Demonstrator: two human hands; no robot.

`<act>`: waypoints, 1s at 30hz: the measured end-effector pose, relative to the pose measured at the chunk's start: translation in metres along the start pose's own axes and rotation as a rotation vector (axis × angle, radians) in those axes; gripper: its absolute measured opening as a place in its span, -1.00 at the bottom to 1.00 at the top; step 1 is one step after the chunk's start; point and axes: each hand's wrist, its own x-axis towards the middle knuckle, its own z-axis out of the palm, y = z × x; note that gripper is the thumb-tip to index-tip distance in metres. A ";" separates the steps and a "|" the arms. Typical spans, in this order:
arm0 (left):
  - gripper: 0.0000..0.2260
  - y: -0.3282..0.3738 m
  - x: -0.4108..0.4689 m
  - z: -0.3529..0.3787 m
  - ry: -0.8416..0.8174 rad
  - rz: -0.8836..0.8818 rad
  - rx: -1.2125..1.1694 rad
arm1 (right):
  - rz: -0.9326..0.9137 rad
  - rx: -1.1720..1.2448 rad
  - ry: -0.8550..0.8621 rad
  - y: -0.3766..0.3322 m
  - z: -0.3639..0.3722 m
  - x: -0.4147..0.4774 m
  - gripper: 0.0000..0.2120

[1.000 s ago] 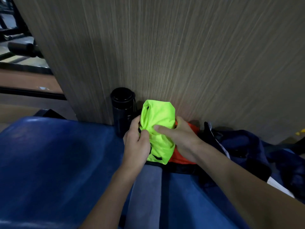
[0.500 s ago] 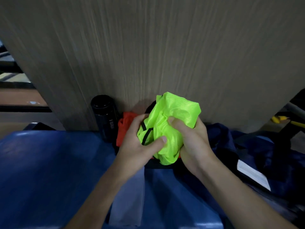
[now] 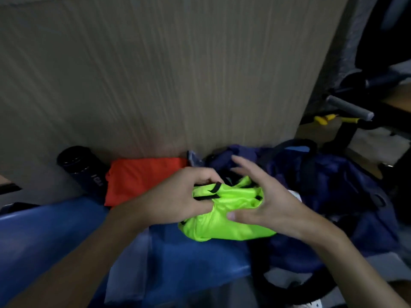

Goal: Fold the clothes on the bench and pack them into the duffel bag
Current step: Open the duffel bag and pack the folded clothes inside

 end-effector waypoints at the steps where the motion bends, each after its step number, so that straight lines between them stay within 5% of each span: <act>1: -0.71 0.006 0.007 0.005 -0.045 -0.010 0.019 | 0.014 -0.030 0.034 0.005 -0.003 -0.006 -0.16; 5: -0.63 0.022 0.028 0.025 -0.097 -0.020 0.026 | 0.045 -0.006 0.233 0.025 -0.014 -0.023 -0.66; 10: -0.13 0.035 0.043 0.042 -0.216 -0.080 0.215 | 0.085 0.118 0.381 0.048 -0.029 -0.033 -0.78; 15: -0.39 0.045 0.065 0.053 -0.152 -0.037 0.150 | 0.087 0.166 0.278 0.055 -0.053 -0.048 -0.81; 21: -0.48 0.060 0.082 0.075 -0.312 -0.013 0.147 | 0.079 0.078 0.096 0.064 -0.061 -0.066 -0.36; 25: -0.42 0.055 0.083 0.088 -0.098 0.052 0.025 | 0.037 0.039 0.280 0.066 -0.060 -0.073 -0.57; 30: -0.33 0.053 0.089 0.112 -0.058 0.091 -0.018 | 0.086 0.091 0.326 0.069 -0.068 -0.088 -0.72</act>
